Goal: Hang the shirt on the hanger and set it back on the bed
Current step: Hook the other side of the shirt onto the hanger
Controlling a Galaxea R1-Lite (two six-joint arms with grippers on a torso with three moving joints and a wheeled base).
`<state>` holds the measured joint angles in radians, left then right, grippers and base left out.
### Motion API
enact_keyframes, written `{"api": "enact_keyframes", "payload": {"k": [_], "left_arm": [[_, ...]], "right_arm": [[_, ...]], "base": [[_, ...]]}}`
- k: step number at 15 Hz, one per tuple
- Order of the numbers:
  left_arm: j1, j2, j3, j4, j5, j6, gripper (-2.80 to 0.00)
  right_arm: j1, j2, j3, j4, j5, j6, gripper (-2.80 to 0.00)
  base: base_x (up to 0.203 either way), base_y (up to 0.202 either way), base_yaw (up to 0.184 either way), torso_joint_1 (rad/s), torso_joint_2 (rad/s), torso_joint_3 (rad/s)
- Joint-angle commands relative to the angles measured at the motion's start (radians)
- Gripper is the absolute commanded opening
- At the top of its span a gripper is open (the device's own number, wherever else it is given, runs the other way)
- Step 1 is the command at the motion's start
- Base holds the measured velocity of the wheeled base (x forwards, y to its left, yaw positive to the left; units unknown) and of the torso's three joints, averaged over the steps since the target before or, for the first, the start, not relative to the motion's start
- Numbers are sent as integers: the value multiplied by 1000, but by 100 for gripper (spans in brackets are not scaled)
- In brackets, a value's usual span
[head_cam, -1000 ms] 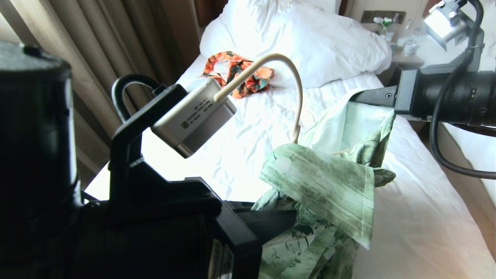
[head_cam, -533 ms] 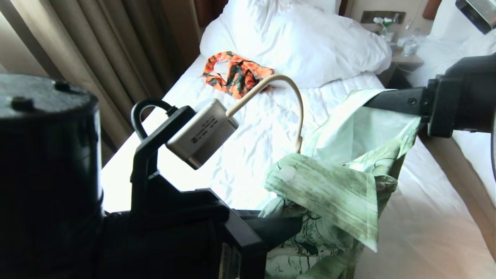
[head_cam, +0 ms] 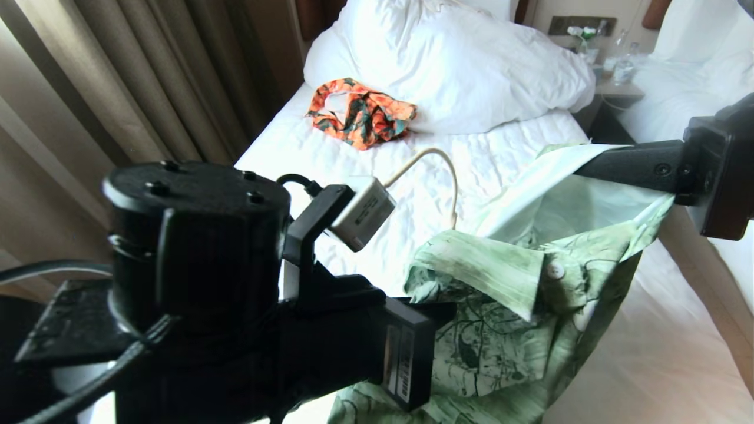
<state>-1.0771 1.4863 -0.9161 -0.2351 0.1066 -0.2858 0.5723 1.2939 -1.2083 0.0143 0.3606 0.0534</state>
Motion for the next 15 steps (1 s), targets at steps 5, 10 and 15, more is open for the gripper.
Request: {"api": "enact_keyframes", "payload": {"k": [5, 10, 15], "left_arm": [[69, -14, 31, -6, 2, 37, -280], [34, -84, 33, 6, 1, 38, -280], [-10, -139, 30, 46, 4, 36, -280]], "right_arm": [[-48, -19, 22, 0, 8, -14, -280], [-101, -2, 36, 11, 9, -57, -280], [-150, 27, 24, 6, 9, -87, -280]], "base": [[0, 0, 0, 0, 0, 0], [0, 0, 0, 0, 0, 0], [0, 0, 0, 0, 0, 0]]}}
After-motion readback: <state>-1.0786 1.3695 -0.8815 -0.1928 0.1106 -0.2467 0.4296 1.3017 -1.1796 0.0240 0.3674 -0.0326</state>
